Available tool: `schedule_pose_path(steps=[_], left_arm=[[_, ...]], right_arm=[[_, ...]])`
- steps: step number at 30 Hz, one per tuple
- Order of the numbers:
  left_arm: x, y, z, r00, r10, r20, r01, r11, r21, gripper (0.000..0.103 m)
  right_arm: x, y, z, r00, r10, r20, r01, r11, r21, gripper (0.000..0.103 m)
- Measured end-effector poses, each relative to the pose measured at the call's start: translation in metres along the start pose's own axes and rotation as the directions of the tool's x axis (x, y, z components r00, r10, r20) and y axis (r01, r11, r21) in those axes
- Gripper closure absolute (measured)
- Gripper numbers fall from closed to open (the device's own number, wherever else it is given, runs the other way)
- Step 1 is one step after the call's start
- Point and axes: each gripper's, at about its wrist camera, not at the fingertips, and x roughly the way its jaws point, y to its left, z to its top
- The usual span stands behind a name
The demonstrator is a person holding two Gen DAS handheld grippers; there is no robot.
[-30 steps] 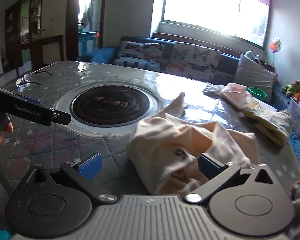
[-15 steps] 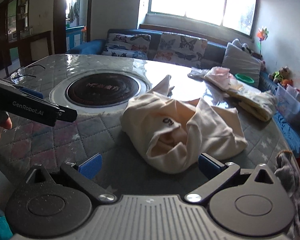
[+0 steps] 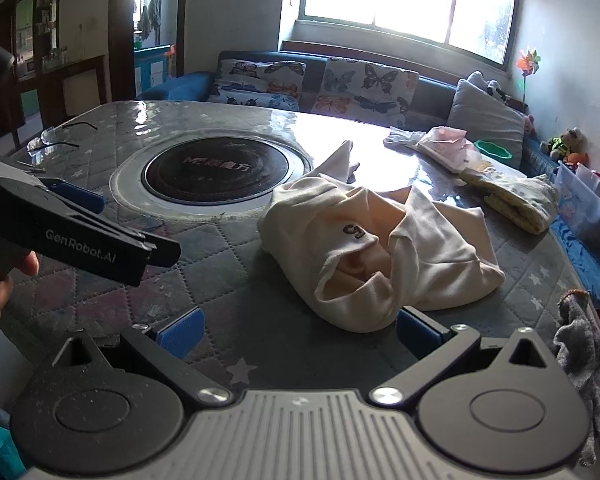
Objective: Fold clothes
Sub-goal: 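Move both tools toward the crumpled cream sweatshirt on the table, then grasp the sweatshirt edge with the right tool while the left tool grasps another edge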
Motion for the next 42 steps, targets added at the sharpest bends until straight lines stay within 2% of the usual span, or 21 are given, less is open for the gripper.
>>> schedule_pose_path(steps=[11,18,23,30,31,35,36,42], left_arm=[[0.018,-0.014,0.019,0.997,-0.058,-0.055,0.060,0.998,0.031,0.000],[0.031,-0.018,0.042,0.991,-0.099,-0.091,0.101,0.995,0.022,0.000],[0.042,-0.013,0.061,0.988,-0.112,-0.108,0.113,0.994,-0.002,0.002],[0.062,-0.003,0.082,0.984,-0.121,-0.128,0.116,0.992,-0.044,0.017],[0.065,-0.002,0.085,0.984,-0.119,-0.130,0.113,0.992,-0.052,0.018],[0.079,0.006,0.100,0.987,-0.103,-0.126,0.093,0.992,-0.085,0.021],[0.083,0.007,0.105,0.987,-0.102,-0.123,0.091,0.992,-0.092,0.021],[0.111,0.006,0.128,0.989,-0.077,-0.123,0.066,0.994,-0.091,0.021]], right_arm=[[0.007,-0.010,0.005,1.000,0.004,-0.006,-0.004,1.000,0.007,0.004],[0.023,-0.026,0.012,0.999,0.030,-0.034,-0.028,0.998,0.063,0.015],[0.038,-0.033,0.021,0.997,0.071,-0.039,-0.068,0.994,0.082,0.030],[0.070,-0.043,0.029,0.990,0.120,-0.072,-0.111,0.987,0.118,0.053],[0.073,-0.044,0.029,0.989,0.130,-0.072,-0.121,0.985,0.123,0.059],[0.083,-0.048,0.031,0.982,0.172,-0.076,-0.160,0.977,0.137,0.092],[0.084,-0.048,0.031,0.982,0.176,-0.074,-0.165,0.977,0.137,0.095],[0.074,-0.041,0.030,0.967,0.249,-0.063,-0.243,0.966,0.083,0.098]])
